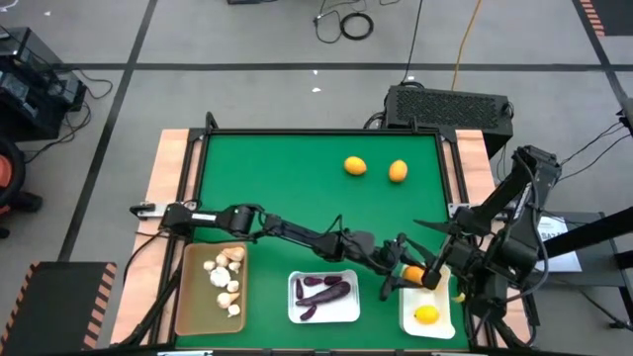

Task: Sort produce into baskets
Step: Put the lemon into the right white bin

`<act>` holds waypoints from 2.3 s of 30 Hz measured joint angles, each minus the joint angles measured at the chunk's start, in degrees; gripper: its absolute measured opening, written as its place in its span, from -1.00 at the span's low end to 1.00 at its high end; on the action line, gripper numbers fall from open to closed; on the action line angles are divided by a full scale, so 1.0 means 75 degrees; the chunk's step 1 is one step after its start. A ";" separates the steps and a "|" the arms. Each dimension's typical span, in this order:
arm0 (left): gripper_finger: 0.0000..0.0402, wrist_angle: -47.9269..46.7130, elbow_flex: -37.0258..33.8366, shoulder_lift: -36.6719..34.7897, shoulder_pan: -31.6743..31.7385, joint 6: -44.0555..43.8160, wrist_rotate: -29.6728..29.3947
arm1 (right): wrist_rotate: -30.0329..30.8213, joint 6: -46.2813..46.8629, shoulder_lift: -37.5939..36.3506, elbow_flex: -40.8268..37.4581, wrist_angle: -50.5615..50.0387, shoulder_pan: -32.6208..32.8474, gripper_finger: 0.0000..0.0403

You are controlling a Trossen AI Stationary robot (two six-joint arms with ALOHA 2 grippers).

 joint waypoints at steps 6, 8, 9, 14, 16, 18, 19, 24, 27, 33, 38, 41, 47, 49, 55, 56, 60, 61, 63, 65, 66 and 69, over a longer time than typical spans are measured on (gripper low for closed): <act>0.11 -0.0503 0.1295 0.0851 -0.0016 -0.0023 -0.0022 | 0.0001 -0.0165 0.0000 0.0000 -0.0006 0.0000 -0.04; 0.11 -0.0783 0.1736 0.1144 -0.0027 -0.0027 -0.0022 | 0.0001 -0.0230 0.0000 0.0000 -0.0006 0.0000 -0.04; 0.11 -0.0818 0.1759 0.1203 -0.0029 -0.0020 -0.0025 | 0.0002 -0.0272 0.0000 0.0000 -0.0009 -0.0001 -0.04; 0.11 -0.0914 0.1683 0.1227 -0.0038 0.0097 -0.0245 | 0.0010 -0.0405 0.0000 0.0000 -0.0032 -0.0063 -0.04; 0.12 -0.1072 0.1692 0.1219 -0.0038 0.0302 -0.0468 | 0.0005 -0.0431 0.0000 0.0000 -0.0039 -0.0097 -0.04; 0.15 -0.1205 0.1712 0.1223 -0.0038 0.0483 -0.0502 | 0.0004 -0.0434 0.0000 0.0000 -0.0047 -0.0134 -0.04; 0.17 -0.1297 0.1739 0.1225 -0.0038 0.0560 -0.0503 | 0.0002 -0.0434 0.0000 0.0000 -0.0050 -0.0146 -0.04; 0.36 -0.1339 0.1756 0.1225 -0.0038 0.0605 -0.0500 | -0.0035 -0.0434 0.0000 0.0000 -0.0057 -0.0149 -0.04; 0.45 -0.1354 0.1753 0.1225 -0.0038 0.0616 -0.0421 | -0.0038 -0.0402 0.0000 0.0000 -0.0058 -0.0149 -0.04; 0.49 -0.2086 0.1753 0.0922 -0.0023 0.0974 -0.0383 | -0.0118 -0.0374 0.0000 0.0000 -0.0018 -0.0146 -0.04; 0.49 -0.4268 0.1756 0.0151 0.0056 0.1579 -0.0414 | -0.0406 -0.0146 0.0000 -0.0003 0.0000 -0.0146 -0.04; 0.49 -0.5746 0.1764 -0.0285 0.0155 0.1634 -0.0467 | -0.0600 0.0012 0.0003 -0.0003 0.0002 -0.0146 -0.04; 0.49 -0.9205 0.1766 -0.0929 0.0446 0.2023 -0.0760 | -0.0678 0.0579 0.0000 -0.0003 0.0044 -0.0146 -0.04; 0.49 -1.0502 0.1762 -0.1053 0.0577 0.2186 -0.0938 | -0.0872 0.0789 0.0003 -0.0003 0.0041 -0.0146 -0.04; 0.49 -1.2770 0.1756 -0.1375 0.0933 0.2417 -0.1130 | -0.1063 0.1259 0.0191 -0.0003 0.0029 -0.0146 -0.04; 0.49 -1.3005 0.1756 -0.1404 0.0992 0.2444 -0.1246 | -0.1066 0.1294 0.0234 -0.0003 0.0033 -0.0146 -0.04; 0.49 -1.3756 0.1747 -0.1712 0.1364 0.2585 -0.1714 | -0.1066 0.1417 0.0404 -0.0003 0.0035 -0.0152 -0.04; 0.49 -1.3940 0.1747 -0.1821 0.1476 0.2604 -0.1827 | -0.1065 0.1431 0.0440 -0.0003 0.0035 -0.0152 -0.04; 0.49 -1.4401 0.1718 -0.2072 0.1711 0.2585 -0.2033 | -0.1064 0.1452 0.0497 -0.0003 0.0038 -0.0152 -0.04; 0.49 -1.4848 0.1709 -0.2321 0.1962 0.2553 -0.2167 | -0.1071 0.1562 0.0519 -0.0003 0.0007 -0.0152 -0.04; 0.49 -1.5063 0.1702 -0.2459 0.2079 0.2492 -0.2247 | -0.1087 0.1618 0.0519 -0.0003 -0.0003 -0.0152 -0.04; 0.49 -1.5440 0.1699 -0.2913 0.2432 0.2340 -0.2441 | -0.1249 0.1779 0.0516 -0.0003 -0.0016 -0.0154 -0.04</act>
